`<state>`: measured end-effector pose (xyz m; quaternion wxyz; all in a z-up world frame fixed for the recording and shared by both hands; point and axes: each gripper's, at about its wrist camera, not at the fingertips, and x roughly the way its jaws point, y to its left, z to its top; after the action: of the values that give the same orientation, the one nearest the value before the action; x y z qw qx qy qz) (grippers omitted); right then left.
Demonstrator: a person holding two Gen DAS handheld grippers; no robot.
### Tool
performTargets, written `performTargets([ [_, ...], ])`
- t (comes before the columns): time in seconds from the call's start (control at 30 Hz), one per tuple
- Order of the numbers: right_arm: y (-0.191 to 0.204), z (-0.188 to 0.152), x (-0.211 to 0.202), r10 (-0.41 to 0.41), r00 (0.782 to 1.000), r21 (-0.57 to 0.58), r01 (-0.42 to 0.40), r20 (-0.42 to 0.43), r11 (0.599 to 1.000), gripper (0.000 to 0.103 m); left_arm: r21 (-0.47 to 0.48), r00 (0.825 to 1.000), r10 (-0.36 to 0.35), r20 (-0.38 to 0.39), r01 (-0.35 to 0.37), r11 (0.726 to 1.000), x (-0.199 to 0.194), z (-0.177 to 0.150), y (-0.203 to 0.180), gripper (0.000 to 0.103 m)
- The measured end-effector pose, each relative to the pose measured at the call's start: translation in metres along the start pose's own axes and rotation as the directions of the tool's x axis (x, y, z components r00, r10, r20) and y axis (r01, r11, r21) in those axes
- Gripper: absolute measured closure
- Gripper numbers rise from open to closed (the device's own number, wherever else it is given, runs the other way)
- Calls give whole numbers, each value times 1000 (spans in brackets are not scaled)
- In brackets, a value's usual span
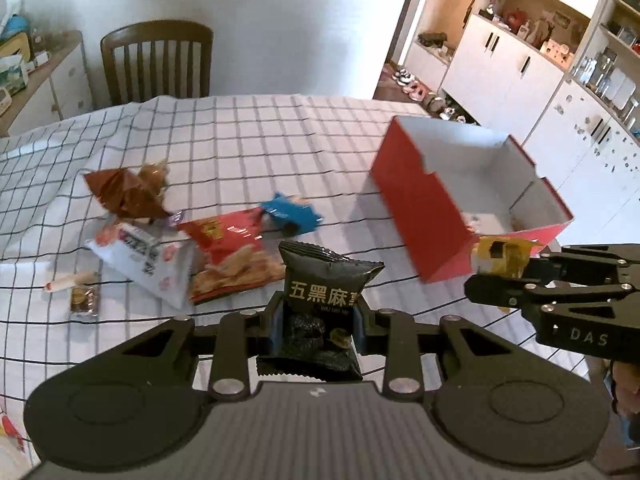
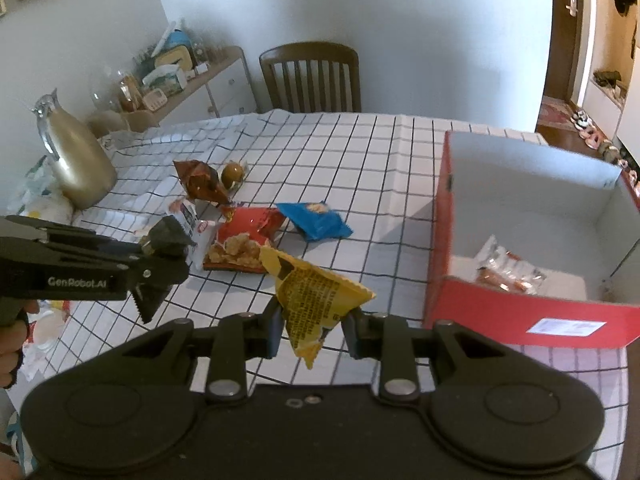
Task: Organize snacks
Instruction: 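Carry both packets over the red box and lower them inside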
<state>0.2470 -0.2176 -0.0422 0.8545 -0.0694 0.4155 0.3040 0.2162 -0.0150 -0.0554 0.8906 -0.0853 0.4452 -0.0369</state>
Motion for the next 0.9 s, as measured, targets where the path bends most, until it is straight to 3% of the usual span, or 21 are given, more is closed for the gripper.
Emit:
performTargets([
  [0.5,-79,11,-51,-6,997,-43,10,79,999,75,28,999,-14,52,12,1000,18,32,-120,71],
  [0.9,-147,22,-53,-75,991,-2,76,109,997,74,54,999,4,36,-6,999,65,81,-174,71],
])
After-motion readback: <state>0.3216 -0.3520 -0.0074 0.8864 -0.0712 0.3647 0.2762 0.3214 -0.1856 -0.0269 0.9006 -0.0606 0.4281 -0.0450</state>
